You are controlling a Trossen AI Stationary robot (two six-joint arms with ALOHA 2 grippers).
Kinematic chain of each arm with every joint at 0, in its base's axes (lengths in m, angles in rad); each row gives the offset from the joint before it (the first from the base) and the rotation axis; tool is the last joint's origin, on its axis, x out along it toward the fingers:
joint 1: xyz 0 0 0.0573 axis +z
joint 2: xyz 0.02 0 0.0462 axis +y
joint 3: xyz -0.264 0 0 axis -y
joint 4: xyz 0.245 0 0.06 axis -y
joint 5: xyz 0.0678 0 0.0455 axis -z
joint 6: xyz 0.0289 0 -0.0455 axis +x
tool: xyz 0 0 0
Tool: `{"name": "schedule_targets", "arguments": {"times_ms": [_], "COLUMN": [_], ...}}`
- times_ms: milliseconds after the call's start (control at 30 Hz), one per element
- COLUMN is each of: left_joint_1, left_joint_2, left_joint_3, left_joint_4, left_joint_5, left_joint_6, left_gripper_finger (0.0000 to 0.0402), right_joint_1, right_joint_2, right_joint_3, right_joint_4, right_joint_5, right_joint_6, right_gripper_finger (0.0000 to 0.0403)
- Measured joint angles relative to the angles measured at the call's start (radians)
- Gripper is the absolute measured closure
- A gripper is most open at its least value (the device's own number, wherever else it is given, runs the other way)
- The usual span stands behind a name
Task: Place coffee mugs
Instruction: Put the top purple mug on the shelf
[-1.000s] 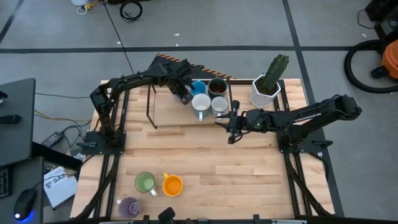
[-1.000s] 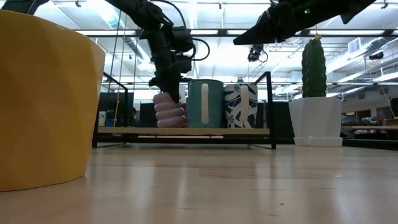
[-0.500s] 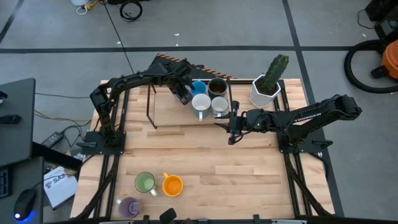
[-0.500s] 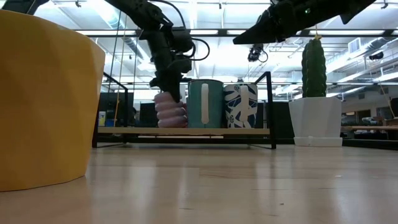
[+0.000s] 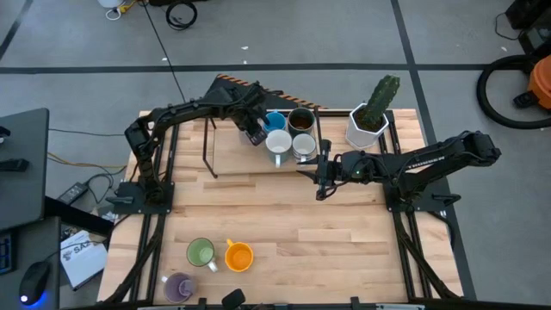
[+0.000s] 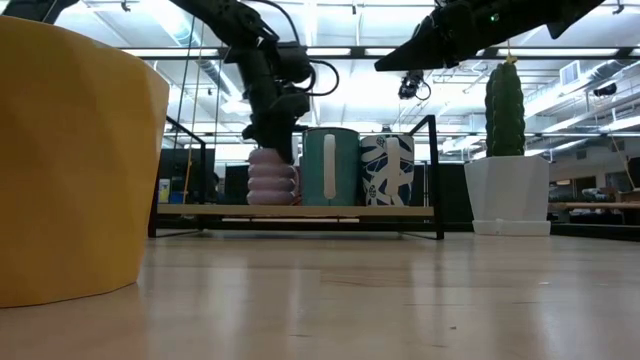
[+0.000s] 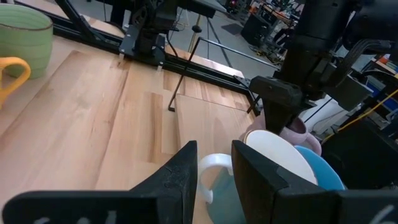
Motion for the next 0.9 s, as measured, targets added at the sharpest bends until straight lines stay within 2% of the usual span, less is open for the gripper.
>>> {"name": "schedule_targets", "arguments": {"times_ms": [200,333,600,900], "left_joint_1": [-0.004,-0.003,0.002,0.086], "left_joint_2": [0.000,-0.003,-0.007,0.016], "left_joint_3": [0.002,0.028,0.172,0.195], "left_joint_4": [-0.026,-0.058,-0.178,-0.039], "left_joint_5": [0.001,-0.001,0.000,-0.084], "left_joint_6": [0.038,0.080,0.168,0.164], "left_gripper_finger": [0.0244,0.0239,0.0239,0.0239], "right_joint_1": [0.000,0.000,0.000,0.000], "right_joint_2": [0.000,0.000,0.000,0.000], "right_joint_3": [0.000,0.000,0.000,0.000], "right_joint_4": [0.000,0.000,-0.001,0.008], "right_joint_5": [0.000,0.000,-0.001,-0.039], "right_joint_6": [0.003,0.003,0.009,0.009], "right_gripper_finger": [0.0298,0.0298,0.0298,0.0298]}}
